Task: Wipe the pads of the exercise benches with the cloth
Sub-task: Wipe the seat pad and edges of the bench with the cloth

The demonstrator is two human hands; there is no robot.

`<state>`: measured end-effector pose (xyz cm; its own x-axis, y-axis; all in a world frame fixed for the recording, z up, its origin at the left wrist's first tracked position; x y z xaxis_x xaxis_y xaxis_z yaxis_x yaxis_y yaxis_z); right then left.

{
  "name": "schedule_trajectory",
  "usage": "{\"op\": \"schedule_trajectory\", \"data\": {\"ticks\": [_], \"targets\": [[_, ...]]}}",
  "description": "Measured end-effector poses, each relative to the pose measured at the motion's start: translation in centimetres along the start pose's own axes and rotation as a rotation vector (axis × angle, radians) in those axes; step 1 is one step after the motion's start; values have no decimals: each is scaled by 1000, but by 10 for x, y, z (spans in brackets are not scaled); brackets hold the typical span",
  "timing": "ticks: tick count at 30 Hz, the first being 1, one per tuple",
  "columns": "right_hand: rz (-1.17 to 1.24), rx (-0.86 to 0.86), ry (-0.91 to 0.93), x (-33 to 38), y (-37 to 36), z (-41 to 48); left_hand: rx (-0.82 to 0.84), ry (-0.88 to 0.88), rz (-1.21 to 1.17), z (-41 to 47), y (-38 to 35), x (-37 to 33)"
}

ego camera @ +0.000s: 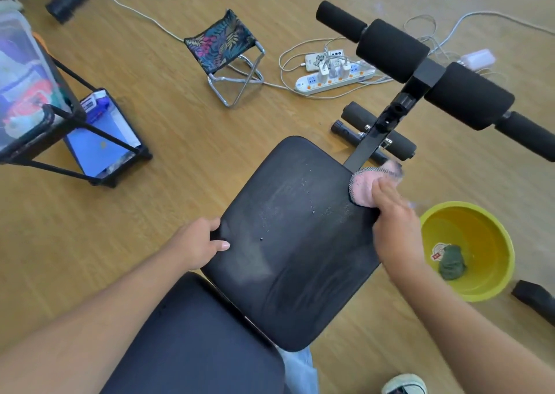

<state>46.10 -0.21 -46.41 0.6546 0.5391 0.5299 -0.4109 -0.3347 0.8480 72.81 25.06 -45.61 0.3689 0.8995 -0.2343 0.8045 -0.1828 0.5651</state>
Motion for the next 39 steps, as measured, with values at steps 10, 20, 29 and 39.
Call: {"op": "schedule_trajectory", "data": {"ticks": [10,20,29,39], "targets": [[-90,558,991,78,-65,-137,3,-29,-21,3,1,5],[-70,49,116,40,-35,-51,-9,-3,-41,0,-3,1],[-43,577,909,-1,-11,-102,7,15,-33,4,-2,8],[-174,148,474,30,-41,-121,-12,5,-44,1,-2,2]]}}
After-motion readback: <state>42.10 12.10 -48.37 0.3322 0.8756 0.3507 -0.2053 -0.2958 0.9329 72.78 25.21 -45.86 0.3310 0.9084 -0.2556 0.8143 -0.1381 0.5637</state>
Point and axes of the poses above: each hand's wrist, its own z-axis towards the middle knuckle, its own y-axis out of the back of the hand, x = y × z, the point moved 1 cm from there along z, towards the middle knuckle, and after that the axes turned 3 degrees about y, right-handed, at the moved point
